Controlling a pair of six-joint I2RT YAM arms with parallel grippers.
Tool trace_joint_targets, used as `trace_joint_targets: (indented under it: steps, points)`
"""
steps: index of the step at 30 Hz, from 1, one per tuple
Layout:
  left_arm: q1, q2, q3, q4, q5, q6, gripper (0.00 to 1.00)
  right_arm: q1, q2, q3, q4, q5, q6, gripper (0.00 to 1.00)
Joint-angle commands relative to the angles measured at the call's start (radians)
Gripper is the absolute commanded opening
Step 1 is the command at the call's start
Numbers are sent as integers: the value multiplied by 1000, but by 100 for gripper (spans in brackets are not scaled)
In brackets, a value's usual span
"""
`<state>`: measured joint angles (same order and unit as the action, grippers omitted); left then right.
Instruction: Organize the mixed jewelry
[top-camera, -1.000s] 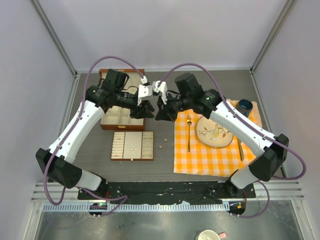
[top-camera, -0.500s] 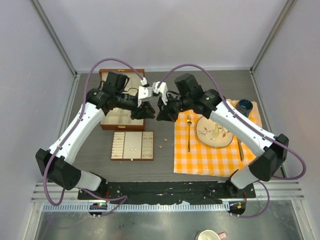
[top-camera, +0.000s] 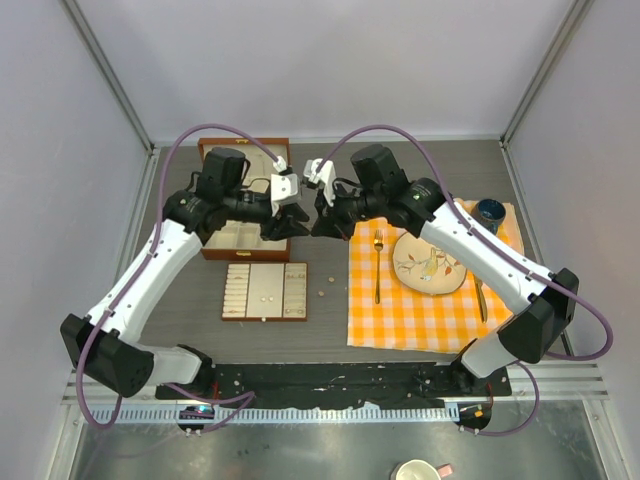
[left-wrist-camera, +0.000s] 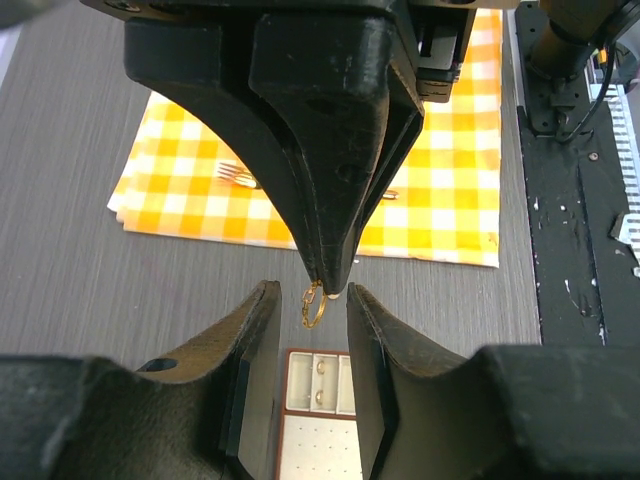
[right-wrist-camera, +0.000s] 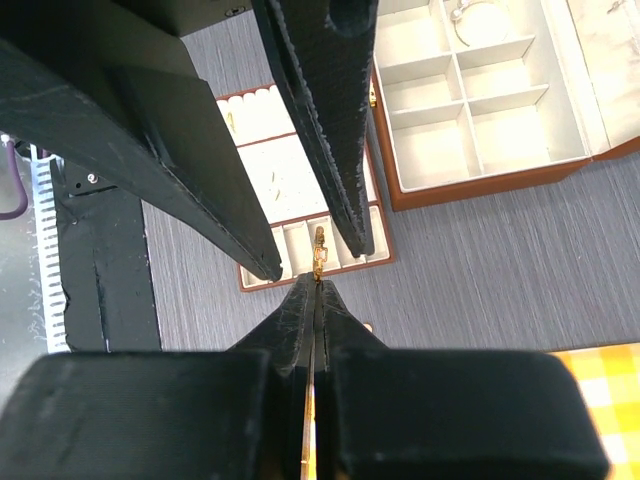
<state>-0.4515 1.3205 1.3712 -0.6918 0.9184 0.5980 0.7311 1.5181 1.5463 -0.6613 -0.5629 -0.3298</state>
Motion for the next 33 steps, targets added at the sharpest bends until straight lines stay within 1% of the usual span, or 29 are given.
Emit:
trace_joint_targets:
  steps: [1,6,15,33]
  points:
    - [2,-3,9,52,7,-26,36,-2,-47,20,42,-17,8,1]
    - [8,5,25,43,0,-23,36,-4,-55,20,43,-14,8,1]
    - [22,17,34,6,14,0,31,-7,-62,15,42,-15,6,1]
    - [27,8,43,21,62,-33,29,-9,-53,8,43,-14,2,1]
